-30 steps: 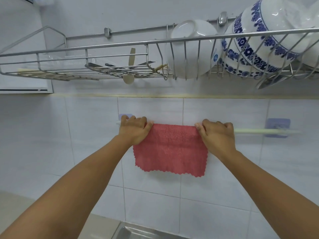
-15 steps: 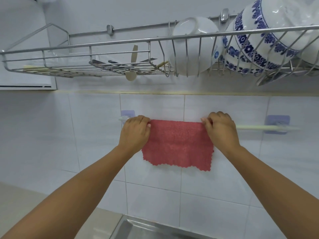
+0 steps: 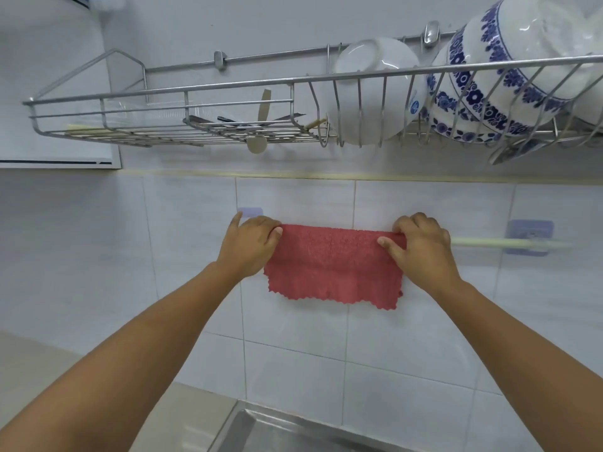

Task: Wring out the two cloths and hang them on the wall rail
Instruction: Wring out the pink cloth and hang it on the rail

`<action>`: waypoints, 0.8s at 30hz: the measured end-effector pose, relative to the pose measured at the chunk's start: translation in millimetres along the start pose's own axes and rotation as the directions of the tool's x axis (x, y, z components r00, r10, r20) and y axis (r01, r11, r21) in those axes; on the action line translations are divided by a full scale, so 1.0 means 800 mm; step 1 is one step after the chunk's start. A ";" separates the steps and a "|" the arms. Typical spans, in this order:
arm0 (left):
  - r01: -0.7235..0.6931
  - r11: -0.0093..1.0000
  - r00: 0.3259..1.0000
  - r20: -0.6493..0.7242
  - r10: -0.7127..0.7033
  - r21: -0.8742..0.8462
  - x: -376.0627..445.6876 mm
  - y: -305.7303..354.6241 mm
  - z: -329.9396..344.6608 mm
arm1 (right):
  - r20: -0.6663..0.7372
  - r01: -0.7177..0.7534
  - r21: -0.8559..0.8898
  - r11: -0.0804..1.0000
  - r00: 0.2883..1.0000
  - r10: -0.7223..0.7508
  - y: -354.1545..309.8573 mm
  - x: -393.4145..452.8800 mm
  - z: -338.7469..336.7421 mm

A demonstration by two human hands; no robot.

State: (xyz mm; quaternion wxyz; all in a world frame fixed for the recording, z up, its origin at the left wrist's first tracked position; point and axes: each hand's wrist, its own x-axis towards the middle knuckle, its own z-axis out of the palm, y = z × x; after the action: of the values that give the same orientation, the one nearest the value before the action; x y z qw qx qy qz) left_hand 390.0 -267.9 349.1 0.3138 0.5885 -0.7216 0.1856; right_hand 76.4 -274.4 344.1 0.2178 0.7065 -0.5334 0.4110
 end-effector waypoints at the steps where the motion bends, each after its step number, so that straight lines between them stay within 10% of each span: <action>1: 0.005 1.000 0.998 0.056 -0.005 -0.007 0.002 -0.002 -0.005 | 0.007 -0.009 0.000 1.000 1.000 0.009 0.000 0.000 0.000; 24: 0.045 0.931 0.995 0.067 -0.074 0.363 -0.022 0.020 0.028 | -0.064 0.109 0.134 0.985 0.993 -0.102 0.000 -0.013 -0.008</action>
State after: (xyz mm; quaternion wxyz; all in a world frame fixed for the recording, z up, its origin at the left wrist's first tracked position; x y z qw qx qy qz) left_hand 371.3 -265.9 322.3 0.1768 0.6647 -0.6689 0.2819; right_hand 73.5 -263.4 339.1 0.2051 0.7351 -0.4592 0.4546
